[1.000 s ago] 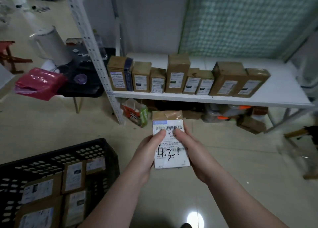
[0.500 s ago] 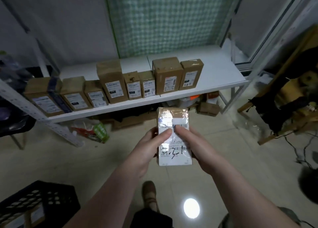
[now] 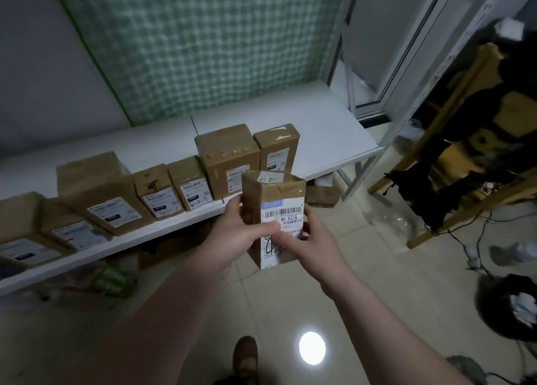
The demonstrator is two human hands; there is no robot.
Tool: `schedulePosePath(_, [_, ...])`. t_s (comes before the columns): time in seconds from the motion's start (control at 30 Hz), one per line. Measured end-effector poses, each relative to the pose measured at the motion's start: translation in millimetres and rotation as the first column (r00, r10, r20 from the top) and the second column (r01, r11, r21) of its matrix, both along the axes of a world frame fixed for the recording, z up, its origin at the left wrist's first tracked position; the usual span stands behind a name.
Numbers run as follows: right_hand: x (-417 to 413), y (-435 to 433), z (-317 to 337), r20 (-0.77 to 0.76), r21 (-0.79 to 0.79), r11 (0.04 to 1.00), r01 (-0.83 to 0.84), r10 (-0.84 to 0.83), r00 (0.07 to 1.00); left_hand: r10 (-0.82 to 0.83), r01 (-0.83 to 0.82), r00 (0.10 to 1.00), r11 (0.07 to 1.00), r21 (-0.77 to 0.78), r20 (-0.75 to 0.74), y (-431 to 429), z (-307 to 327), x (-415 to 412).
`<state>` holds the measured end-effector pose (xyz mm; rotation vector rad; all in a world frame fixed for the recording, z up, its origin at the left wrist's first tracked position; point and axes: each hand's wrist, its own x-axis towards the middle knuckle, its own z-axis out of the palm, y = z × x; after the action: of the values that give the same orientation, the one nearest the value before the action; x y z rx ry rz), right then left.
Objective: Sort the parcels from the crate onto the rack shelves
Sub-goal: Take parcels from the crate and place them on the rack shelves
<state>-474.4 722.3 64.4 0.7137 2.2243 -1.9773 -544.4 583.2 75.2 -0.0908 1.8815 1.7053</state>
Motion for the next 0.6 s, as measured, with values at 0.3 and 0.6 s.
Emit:
schedulePosePath(0.3, [-49, 78, -19, -0.017, 0.168, 0.982, 0.09, -0.088, 0.996, -0.112, 0.11, 0.993, 0.993, -0.043, -0.044, 100, -13, -55])
schedulePosePath(0.6, [-88, 202, -53, 0.114, 0.239, 0.97, -0.035, 0.008, 0.993, -0.18, 0.175, 0.983, 0.976, -0.128, -0.032, 213, -32, -80])
